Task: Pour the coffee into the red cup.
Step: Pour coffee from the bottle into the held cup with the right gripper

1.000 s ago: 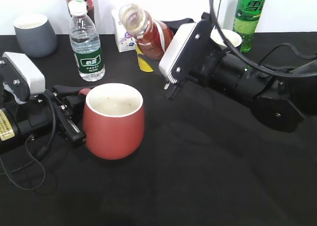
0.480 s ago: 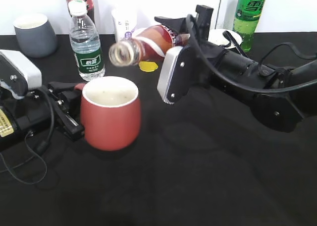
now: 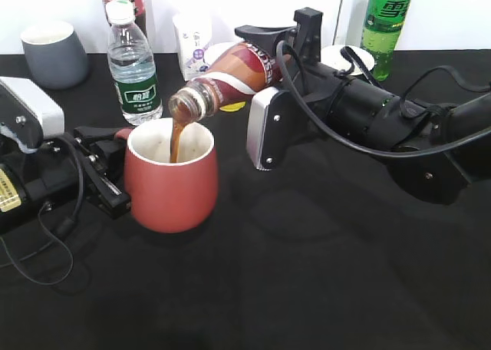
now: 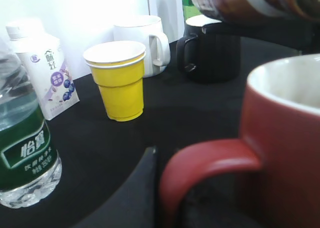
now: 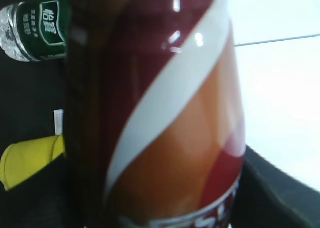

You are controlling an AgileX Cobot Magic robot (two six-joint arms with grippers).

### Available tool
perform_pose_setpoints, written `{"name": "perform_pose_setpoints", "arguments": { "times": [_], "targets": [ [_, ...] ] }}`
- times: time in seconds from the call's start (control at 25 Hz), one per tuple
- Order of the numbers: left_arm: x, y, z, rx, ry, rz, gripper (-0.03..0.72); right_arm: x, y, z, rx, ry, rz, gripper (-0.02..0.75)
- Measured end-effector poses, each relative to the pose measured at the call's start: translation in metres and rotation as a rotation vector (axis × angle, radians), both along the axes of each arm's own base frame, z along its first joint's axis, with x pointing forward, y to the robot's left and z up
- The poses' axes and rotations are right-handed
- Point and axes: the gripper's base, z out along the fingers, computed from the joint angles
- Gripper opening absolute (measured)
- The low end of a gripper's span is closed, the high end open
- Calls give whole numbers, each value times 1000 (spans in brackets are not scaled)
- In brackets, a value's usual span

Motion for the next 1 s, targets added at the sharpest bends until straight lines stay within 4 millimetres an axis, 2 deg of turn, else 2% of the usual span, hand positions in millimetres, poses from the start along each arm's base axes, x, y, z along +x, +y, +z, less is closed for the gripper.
{"name": "perform_pose_setpoints", "arguments": {
  "times": [1.0],
  "targets": [
    [0, 0, 0, 1, 0, 0, 48, 0, 0, 0, -32, -36, -2, 536]
  ]
}}
